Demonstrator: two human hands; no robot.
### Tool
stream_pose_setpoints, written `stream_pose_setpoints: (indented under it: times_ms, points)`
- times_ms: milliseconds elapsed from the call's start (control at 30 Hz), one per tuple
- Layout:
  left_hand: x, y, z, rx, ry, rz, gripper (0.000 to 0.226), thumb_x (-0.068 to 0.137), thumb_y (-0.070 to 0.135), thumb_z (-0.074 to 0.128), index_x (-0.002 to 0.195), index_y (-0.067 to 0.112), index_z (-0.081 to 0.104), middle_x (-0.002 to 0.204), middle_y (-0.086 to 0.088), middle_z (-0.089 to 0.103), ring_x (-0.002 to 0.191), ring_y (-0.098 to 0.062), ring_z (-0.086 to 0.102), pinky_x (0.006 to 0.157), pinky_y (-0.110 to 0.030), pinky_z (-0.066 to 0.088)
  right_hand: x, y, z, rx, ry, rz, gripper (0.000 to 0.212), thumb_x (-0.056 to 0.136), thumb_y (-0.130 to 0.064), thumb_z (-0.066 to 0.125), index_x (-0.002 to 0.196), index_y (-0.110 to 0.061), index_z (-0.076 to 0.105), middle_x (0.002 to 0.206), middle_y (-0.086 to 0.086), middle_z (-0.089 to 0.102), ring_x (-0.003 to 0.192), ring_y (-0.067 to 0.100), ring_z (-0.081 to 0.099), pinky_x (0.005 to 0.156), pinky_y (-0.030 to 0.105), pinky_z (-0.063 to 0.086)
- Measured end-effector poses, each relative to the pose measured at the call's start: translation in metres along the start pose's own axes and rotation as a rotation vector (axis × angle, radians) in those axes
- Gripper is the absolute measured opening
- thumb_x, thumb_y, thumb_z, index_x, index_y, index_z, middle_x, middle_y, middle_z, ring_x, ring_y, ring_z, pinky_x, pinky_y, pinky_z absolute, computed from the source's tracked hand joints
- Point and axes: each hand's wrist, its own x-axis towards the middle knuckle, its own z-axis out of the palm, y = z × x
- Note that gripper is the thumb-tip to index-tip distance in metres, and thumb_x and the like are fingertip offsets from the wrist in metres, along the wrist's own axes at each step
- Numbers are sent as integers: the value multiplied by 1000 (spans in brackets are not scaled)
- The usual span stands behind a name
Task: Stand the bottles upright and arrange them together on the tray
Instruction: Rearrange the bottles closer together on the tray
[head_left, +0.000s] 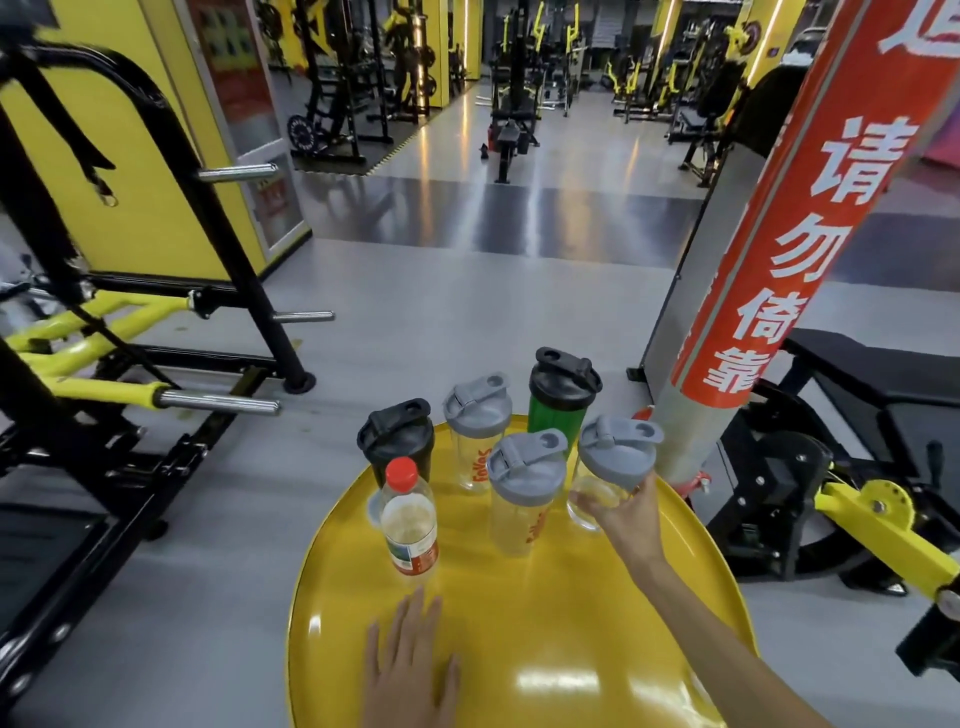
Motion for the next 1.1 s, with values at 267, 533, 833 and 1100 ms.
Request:
stream_pose_setpoints:
  times_ms: [267,533,833,1100]
  points:
    - [68,46,-103,-82,528,120,38,94,40,55,123,16,61,119,-13,66,105,-29,58,90,-41,47,5,1,-4,40,-31,-47,87,60,-3,93,128,-26,44,119,-9,60,111,13,55,95,31,45]
    - [169,61,-149,-92,404,154,56,83,50,69,124,12,62,122,-3,64,112,-19,57,96,-36,48,10,5,-9,-10,-40,-57,87,58,-6,95,126,-25,43,117,-2,60,107,15,56,85,25,45]
    - [187,50,-117,158,186,126,29,72,30,88,57,24,65,54,8,54,51,-12,48,36,-25,38,13,13,-14,-78,-54,-38,93,56,-13,96,135,-20,47,120,-4,63,109,14,57,86,26,47]
    - [188,51,-118,145,192,105,24,76,30,84,61,24,66,56,8,55,53,-11,47,36,-28,41,22,4,-28,-178,-53,-16,89,53,-11,98,128,-10,51,111,2,62,102,17,56,82,28,46]
